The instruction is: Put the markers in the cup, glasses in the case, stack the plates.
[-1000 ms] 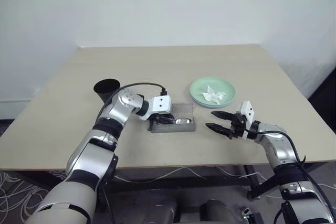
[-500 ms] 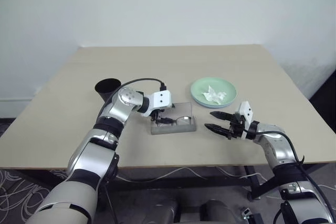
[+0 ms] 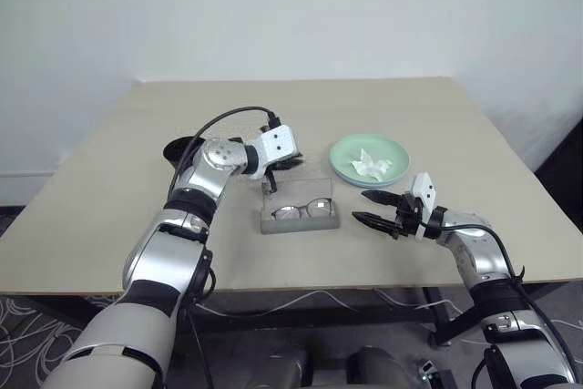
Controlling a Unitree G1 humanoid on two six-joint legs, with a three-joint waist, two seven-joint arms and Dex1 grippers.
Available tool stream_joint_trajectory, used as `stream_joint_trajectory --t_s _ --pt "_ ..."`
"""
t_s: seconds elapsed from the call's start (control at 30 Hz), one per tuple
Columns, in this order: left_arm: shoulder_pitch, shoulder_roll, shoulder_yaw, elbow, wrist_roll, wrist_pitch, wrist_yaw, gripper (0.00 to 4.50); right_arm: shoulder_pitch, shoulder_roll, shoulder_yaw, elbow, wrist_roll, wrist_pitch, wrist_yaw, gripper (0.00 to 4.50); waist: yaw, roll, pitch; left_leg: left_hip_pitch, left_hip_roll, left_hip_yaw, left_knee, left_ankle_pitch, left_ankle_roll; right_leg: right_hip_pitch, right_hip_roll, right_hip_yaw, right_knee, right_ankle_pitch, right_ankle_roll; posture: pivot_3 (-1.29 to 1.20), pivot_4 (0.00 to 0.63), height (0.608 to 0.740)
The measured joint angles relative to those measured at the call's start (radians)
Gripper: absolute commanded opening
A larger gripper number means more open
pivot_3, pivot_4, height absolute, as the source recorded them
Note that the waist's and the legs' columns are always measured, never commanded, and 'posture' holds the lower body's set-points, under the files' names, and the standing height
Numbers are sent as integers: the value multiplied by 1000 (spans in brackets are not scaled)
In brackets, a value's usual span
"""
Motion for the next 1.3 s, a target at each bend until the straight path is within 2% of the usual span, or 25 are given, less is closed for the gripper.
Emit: stream_joint_trajectory --t_s 0.17,0.33,0.6,1.0,1.17,1.3 --pt "-24 2 -28 69 74 -13 121 26 0 2 0 -7 0 0 -3 3050 0 0 0 0 0 0 0 0 0 0 0 0 0 0 0 0 0 738" --pt "-22 2 -85 122 150 -16 141 26 1 7 -2 -27 1 0 -12 3050 0 0 0 0 0 0 0 0 0 0 0 0 0 0 0 0 0 738" --pt "0 2 -104 147 191 -4 149 26 8 8 -8 -77 22 8 -26 3050 0 -1 0 0 0 0 0 0 0 0 0 0 0 0 0 0 0 738" --pt "51 9 33 77 19 122 -125 26 14 8 -8 -83 23 9 -35 3050 -4 -1 0 0 0 0 0 0 0 0 0 -1 1 0 0 0 0 738" --pt "115 44 56 -54 -43 174 -237 26 13 10 -7 -83 23 9 -35 3050 -5 -1 0 1 0 0 0 0 0 0 0 0 1 0 0 0 0 738" --pt "233 79 66 -277 -99 250 -344 26 12 13 -6 -82 23 9 -33 3050 -6 0 0 1 0 0 0 0 0 0 0 1 1 0 0 0 0 738"
